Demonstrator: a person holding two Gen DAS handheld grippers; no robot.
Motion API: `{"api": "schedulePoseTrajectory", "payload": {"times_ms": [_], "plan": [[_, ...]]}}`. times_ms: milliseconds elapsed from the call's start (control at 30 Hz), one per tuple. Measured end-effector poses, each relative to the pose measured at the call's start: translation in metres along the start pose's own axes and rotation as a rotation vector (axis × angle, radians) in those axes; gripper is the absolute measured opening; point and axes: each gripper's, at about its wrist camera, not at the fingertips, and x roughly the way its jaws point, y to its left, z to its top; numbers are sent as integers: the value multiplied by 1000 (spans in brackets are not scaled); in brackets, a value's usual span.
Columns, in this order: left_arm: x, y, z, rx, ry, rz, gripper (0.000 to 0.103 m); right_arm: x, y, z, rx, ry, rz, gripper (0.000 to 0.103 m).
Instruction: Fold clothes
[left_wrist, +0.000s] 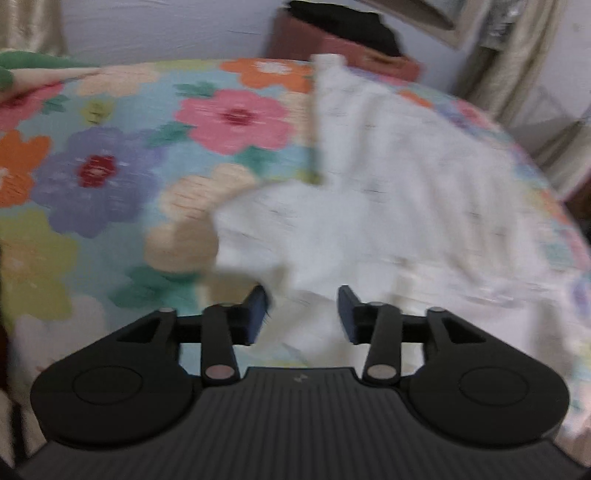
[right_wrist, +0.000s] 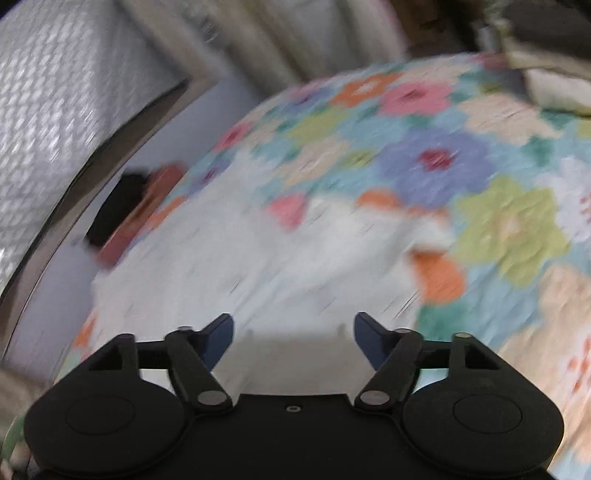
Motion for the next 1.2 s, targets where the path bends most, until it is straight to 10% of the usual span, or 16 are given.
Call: {"api": "schedulePoseTrajectory", "payload": {"times_ms": [267,567,667,700,733,800,833,1200], "plan": [[32,-39,-42,41,193,-141,57,15,37,-50,20,175,-9,82],[49,-54,-59,14,116,-150,69,47,45,-85,7,232,-166,84],[57,-65,-67,68,103,-145,47,58,42,-85,10,249,-158,86],[60,-66,-69,69,104,-134,22,57,42,-85,-4,241,-145,84],[62,-67,-71,75,97,-120,6,54,45,-85,-39,229,-134,80],[61,-67,-74,81,79,-114,3,46,51,-88,-113,203,-123,18],[58,-67,-74,81,72,-117,3,40,52,-88,-139,178,-118,4],[34,-64,-73,56,119,-133,2,-1,63,-85,-310,45,-162,4]]}}
